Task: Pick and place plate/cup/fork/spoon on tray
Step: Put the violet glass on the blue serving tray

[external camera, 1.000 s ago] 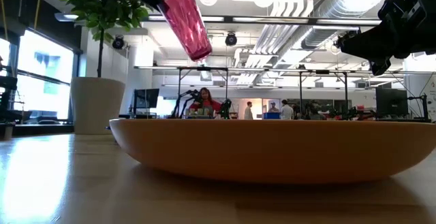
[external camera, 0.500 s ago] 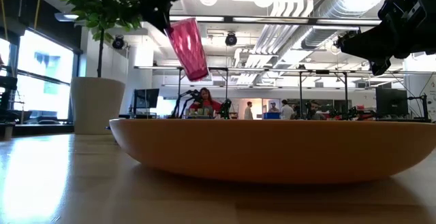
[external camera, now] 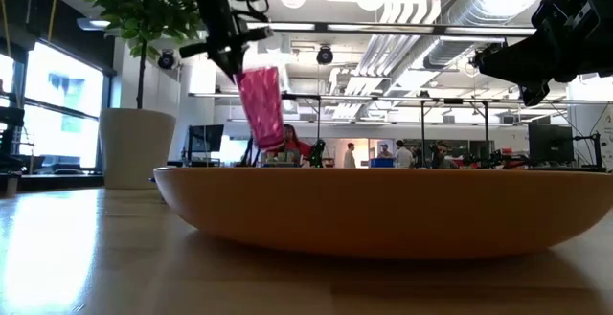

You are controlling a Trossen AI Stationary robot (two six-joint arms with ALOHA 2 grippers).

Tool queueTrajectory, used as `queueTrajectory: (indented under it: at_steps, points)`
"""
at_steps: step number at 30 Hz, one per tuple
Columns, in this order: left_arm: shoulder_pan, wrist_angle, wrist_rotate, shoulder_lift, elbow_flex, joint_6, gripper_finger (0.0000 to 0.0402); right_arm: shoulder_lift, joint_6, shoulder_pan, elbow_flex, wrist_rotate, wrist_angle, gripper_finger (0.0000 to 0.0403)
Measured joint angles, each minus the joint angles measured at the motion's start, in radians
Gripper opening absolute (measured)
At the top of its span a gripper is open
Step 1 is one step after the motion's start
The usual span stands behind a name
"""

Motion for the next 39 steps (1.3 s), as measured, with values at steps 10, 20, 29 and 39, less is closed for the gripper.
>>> queueTrajectory:
  at_steps: [10, 20, 29, 39]
  points:
    - [0.042, -0.144, 0.020, 0.101, 0.033, -0.029, 0.0005, 0.000, 0.000, 0.000, 0.000, 0.000, 0.000, 0.0062]
    - [0.063, -0.154, 0.073, 0.142, 0.033, -0.045, 0.0005, 0.000, 0.002, 0.000, 0.000, 0.000, 0.000, 0.0062]
    - [0.106, -0.153, 0.114, 0.142, 0.033, -0.025, 0.0005, 0.000, 0.002, 0.000, 0.000, 0.000, 0.000, 0.0062]
    - [0.106, -0.149, 0.117, 0.157, 0.033, -0.020, 0.0005, 0.000, 0.001, 0.000, 0.000, 0.000, 0.000, 0.0062]
